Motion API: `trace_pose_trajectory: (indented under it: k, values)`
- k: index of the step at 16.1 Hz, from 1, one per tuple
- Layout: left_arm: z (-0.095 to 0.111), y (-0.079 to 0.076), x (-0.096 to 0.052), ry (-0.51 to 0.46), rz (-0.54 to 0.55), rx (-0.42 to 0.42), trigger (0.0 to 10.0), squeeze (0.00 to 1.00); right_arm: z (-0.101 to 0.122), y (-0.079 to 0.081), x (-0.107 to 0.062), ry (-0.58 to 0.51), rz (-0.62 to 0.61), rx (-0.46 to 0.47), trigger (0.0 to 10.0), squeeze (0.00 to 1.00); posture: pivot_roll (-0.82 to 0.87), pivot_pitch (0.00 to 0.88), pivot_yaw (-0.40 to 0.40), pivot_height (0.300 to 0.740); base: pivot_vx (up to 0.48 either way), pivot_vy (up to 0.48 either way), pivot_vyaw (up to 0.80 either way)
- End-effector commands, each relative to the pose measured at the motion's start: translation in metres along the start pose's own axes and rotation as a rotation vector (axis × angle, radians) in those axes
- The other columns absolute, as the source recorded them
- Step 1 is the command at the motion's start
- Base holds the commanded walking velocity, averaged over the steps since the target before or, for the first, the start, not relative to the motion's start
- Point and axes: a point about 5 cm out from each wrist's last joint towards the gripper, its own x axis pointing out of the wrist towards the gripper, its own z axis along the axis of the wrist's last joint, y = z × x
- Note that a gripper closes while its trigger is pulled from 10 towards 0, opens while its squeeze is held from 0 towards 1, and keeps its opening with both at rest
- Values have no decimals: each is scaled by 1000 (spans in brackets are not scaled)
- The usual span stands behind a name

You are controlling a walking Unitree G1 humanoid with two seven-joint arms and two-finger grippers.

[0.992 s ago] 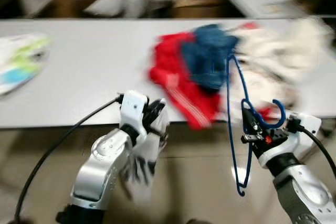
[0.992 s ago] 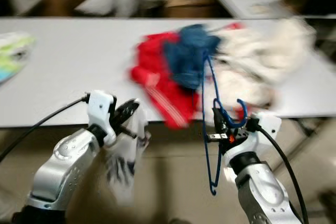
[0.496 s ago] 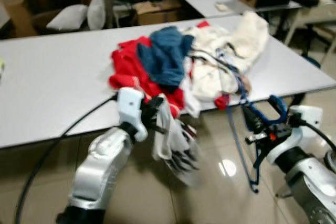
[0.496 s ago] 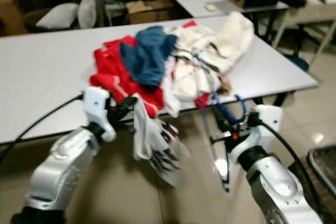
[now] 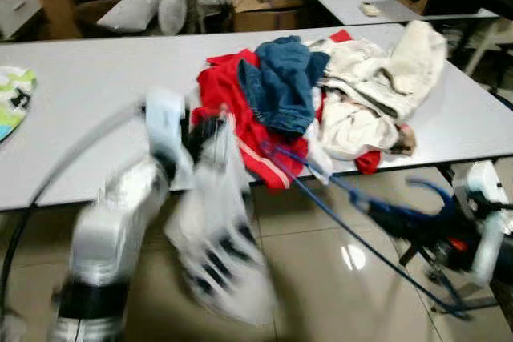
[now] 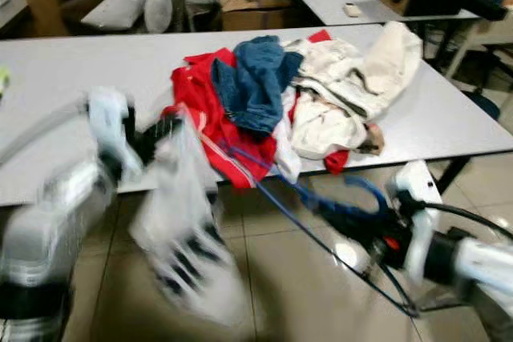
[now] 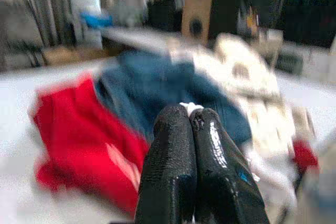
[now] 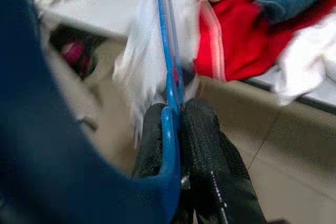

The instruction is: Hang hanger

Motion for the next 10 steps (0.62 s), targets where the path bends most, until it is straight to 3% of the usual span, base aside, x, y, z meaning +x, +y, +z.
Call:
trace_pose_trajectory:
  k: [1,4,8,10]
  values:
    - [18,8,5,-59,21,4,10000,0,8,-2,-7,-10,35,-11,10000,0,-117,0,9,740,0,0,0]
    - [42,13,20,-99,-7,48,10000,0,18,0,-4,-21,156,-33,10000,0,-120,0,13,740,0,0,0]
    - [63,9,35,-148,-23,46,10000,0,25,-8,31,-44,161,-162,10000,0,-123,0,17,740,272,0,0]
    - [70,8,37,-173,-35,39,10000,0,27,-15,40,-40,140,-191,10000,0,-119,0,10,740,304,0,0]
